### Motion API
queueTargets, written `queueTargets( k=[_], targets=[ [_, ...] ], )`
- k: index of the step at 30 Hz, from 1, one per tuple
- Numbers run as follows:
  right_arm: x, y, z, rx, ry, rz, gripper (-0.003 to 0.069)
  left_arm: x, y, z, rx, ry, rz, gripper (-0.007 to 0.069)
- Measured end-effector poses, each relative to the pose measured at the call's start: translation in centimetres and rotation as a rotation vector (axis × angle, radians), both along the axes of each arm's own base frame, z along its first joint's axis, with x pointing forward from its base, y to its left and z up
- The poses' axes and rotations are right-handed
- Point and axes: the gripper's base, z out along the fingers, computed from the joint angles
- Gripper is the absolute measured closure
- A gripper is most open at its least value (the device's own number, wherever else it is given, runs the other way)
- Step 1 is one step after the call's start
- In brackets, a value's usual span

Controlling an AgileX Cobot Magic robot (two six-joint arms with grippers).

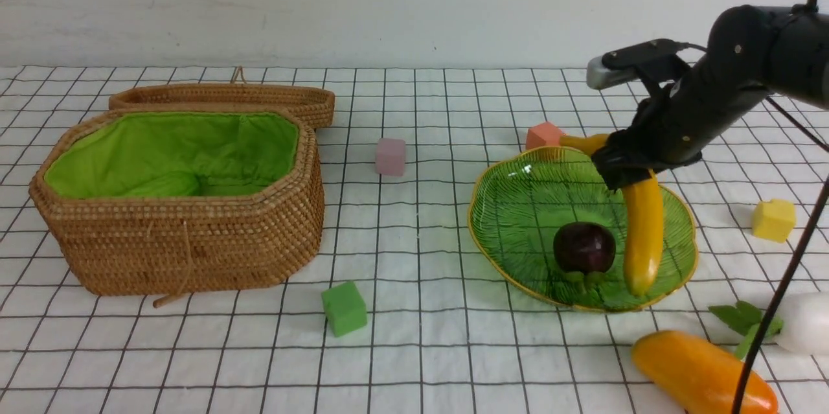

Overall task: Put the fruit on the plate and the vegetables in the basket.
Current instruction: Use the right arm to grab a banana and put it into the right plate, then use the right arm to grab a mango and put it into the right plate

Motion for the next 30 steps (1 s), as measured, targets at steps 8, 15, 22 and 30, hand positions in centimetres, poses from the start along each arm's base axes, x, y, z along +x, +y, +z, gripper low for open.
queueTargets(
  k=[8, 15, 22, 30],
  targets=[
    [-3.6, -0.7, 5.6, 0.017, 0.015, 0.017, -0.0016, 0.0, 0.0, 0.0, 0.000, 0.000, 0.000, 0.0538],
    [-9.7, -1.4, 4.7, -0.065, 0.153, 0.198, 0.0025, 0.0, 0.0, 0.0, 0.000, 0.000, 0.000, 0.0532],
    [-14.0, -1.5, 0.1, -0.061, 0.340, 0.231, 0.0029, 0.0, 0.0, 0.0, 0.000, 0.000, 0.000, 0.0529],
    [-14.0, -1.8, -5.5, -0.125, 0.419, 0.237, 0.0030, 0.0, 0.0, 0.0, 0.000, 0.000, 0.000, 0.0522]
  ],
)
